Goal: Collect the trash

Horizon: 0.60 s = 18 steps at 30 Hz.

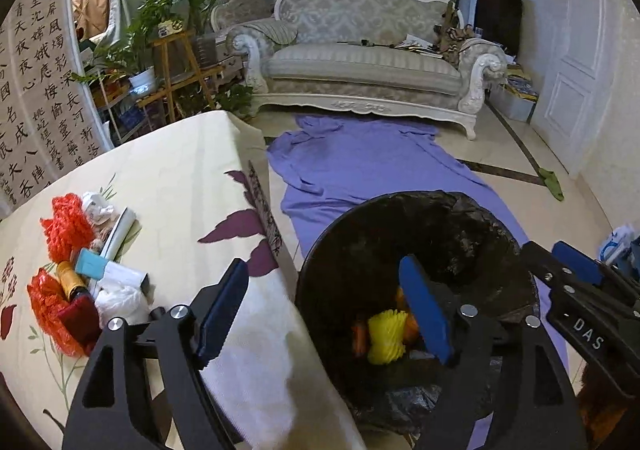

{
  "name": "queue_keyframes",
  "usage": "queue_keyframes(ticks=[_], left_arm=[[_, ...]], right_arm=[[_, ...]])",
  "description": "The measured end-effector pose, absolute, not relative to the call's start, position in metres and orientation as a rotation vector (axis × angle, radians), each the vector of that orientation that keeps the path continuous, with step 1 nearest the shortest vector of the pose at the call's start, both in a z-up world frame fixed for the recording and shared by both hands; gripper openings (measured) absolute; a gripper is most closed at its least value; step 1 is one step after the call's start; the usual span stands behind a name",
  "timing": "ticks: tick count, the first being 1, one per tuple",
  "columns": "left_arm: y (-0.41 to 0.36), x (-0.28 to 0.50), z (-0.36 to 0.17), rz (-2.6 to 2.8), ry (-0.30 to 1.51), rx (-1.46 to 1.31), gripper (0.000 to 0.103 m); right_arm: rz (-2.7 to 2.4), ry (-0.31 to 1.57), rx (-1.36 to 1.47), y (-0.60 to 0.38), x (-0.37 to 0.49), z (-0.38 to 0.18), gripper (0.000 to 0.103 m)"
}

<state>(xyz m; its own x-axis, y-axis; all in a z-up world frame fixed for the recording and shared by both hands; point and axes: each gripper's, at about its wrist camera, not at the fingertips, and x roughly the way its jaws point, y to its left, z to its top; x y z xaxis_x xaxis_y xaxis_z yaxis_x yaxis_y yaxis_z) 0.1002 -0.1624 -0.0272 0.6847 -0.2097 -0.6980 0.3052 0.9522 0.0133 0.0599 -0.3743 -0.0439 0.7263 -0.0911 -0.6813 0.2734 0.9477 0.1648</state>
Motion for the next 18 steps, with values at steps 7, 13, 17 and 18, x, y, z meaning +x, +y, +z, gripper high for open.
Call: queue_keyframes(ticks=[7,13,17,18], left_arm=[[-0.149,0.088,-0.014,-0.266,0.752,0.123,0.079],[-0.121,0.071,-0.006,-0.222,0.738,0.099,0.079],[-0.095,0.063,-0.006,-0.173,0.748,0.073,0.079],[-0.087,0.062,-0.008,-0.157,0.754,0.067,0.079]], right_arm=[[-0.185,0.733,0.26,-0.365,0.05,-0.04,0.048],[-0.134,0.734,0.244,-0.343,0.045,-0.036,0.048],[-0.094,0.739,0.23,-0.325,0.044,-0.034,0.048],[-0.08,0.741,0.225,-0.319,0.044,-0.033,0.048]])
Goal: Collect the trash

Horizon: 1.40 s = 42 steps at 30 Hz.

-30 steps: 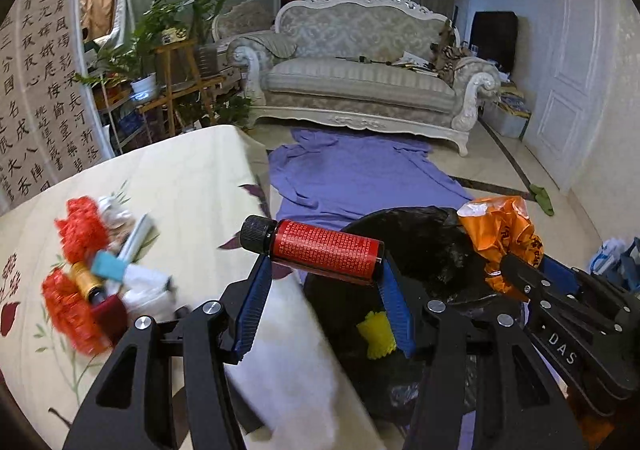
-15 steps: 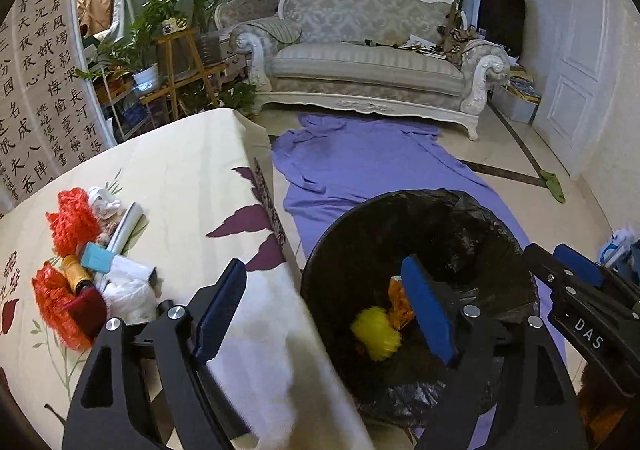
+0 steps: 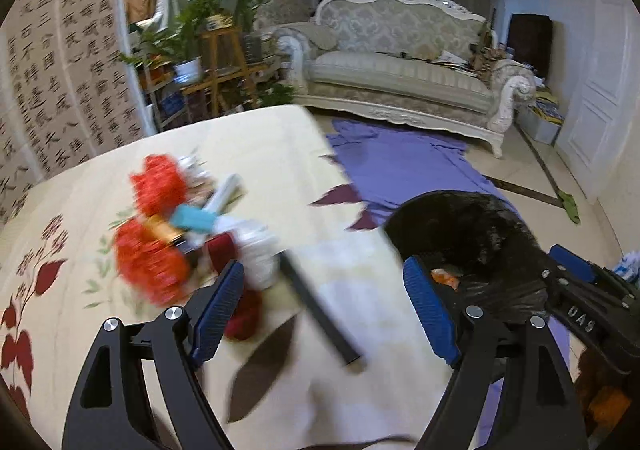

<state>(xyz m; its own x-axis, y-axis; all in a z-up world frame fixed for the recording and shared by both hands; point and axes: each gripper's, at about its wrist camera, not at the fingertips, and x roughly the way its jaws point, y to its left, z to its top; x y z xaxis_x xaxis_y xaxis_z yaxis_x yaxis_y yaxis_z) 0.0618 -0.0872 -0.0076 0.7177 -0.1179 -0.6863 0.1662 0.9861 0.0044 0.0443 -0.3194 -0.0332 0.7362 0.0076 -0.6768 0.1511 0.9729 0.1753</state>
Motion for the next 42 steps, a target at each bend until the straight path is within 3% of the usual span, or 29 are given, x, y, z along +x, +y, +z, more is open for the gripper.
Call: queue_keyframes(ticks=[22,33,36,42], left_arm=[[0.037,0.039,-0.033,0.082,0.827,-0.045,0.079],[0.063,0.035,-0.039,0.118,0.838,-0.075,0.079],[0.067,0.035,-0.039,0.117,0.837,-0.086,0.079],[0.071,0.036,-0.039,0.11,0.84,-0.093,0.079]], right_arm=[[0.116,0.77,0.116,-0.223,0.051,-0.025,0.048],[0.217,0.806,0.03,-0.172,0.057,-0.029,0.048],[0.237,0.817,0.005,-0.16,0.058,-0.031,0.046],[0.257,0.861,-0.038,-0.145,0.065,-0.039,0.031]])
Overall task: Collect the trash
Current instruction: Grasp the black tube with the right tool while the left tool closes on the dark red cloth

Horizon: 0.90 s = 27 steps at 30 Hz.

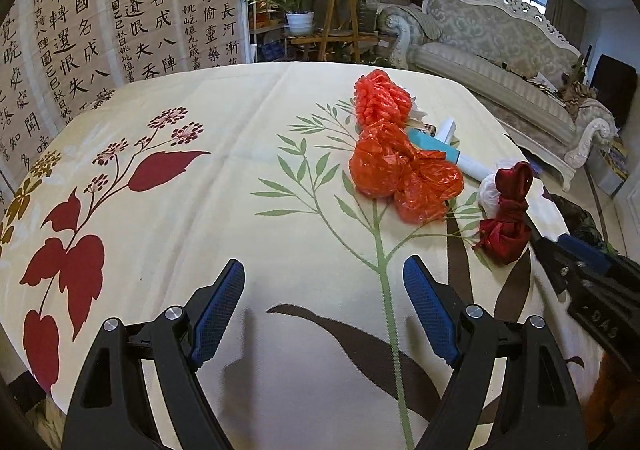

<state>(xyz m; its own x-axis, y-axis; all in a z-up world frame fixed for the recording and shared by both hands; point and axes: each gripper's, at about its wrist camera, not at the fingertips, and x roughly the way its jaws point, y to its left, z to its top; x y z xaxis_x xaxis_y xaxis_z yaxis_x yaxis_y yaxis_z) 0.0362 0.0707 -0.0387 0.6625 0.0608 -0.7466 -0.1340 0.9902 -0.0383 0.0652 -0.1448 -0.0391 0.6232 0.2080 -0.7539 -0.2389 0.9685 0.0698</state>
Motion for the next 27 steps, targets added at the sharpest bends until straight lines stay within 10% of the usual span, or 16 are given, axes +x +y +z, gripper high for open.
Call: queue_keyframes(ticks=[4,27], left_arm=[[0.068,0.036,-0.039,0.105,0.837,-0.087,0.079],[0.007,0.052,-0.035,-0.049,0.812,-0.02,0.079]], right_arm=[[0.261,0.882,-0.068,-0.14,0.066,-0.045,0.014],[0.178,0.844,-0.001,-0.179,0.069,-0.04,0.013]])
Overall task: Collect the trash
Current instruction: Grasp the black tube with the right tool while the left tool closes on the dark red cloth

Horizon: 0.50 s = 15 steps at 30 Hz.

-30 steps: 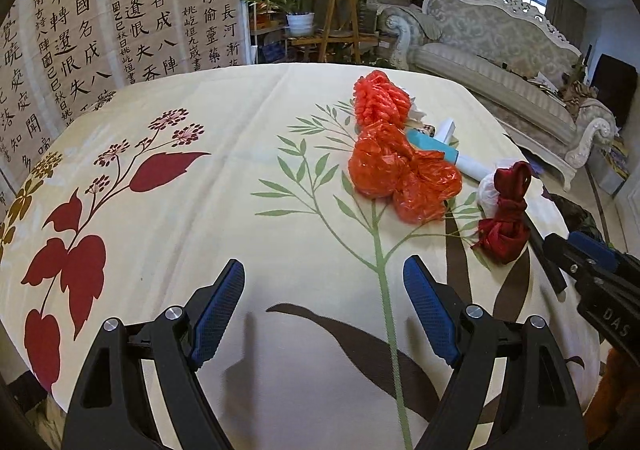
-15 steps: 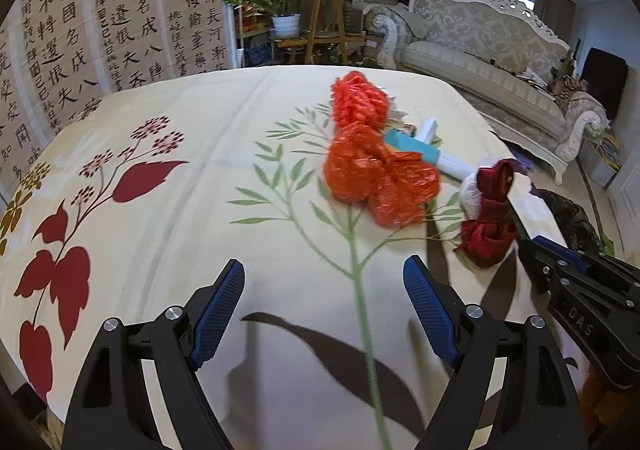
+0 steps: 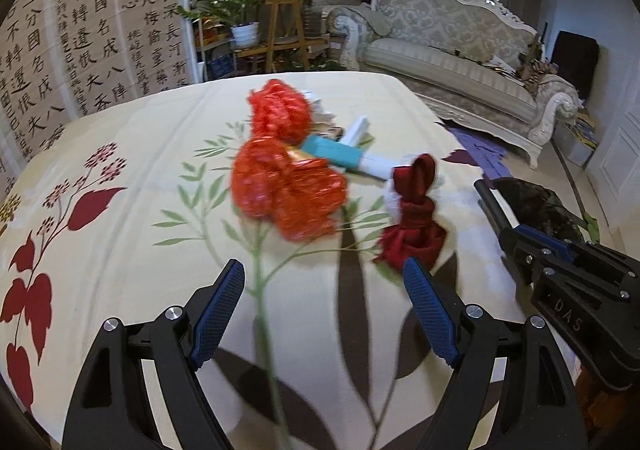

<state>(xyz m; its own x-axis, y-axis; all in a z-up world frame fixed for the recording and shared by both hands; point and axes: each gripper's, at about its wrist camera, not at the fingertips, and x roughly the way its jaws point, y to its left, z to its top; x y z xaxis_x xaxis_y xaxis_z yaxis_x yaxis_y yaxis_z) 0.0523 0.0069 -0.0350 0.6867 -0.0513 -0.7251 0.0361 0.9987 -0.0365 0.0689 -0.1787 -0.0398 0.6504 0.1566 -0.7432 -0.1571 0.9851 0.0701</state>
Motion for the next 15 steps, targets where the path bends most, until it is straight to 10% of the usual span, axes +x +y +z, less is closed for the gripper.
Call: queue_keyframes(ticks=[10,15], left_arm=[[-0.02,0.073,-0.039,-0.104,0.839,-0.003,0.076],[-0.025,0.077,-0.045,-0.126,0.873,0.003,0.039]], right_arm=[[0.139,0.828,0.044,-0.205,0.066,-0.037,0.013],[0.134,0.832,0.059,-0.213,0.065,-0.04,0.013]])
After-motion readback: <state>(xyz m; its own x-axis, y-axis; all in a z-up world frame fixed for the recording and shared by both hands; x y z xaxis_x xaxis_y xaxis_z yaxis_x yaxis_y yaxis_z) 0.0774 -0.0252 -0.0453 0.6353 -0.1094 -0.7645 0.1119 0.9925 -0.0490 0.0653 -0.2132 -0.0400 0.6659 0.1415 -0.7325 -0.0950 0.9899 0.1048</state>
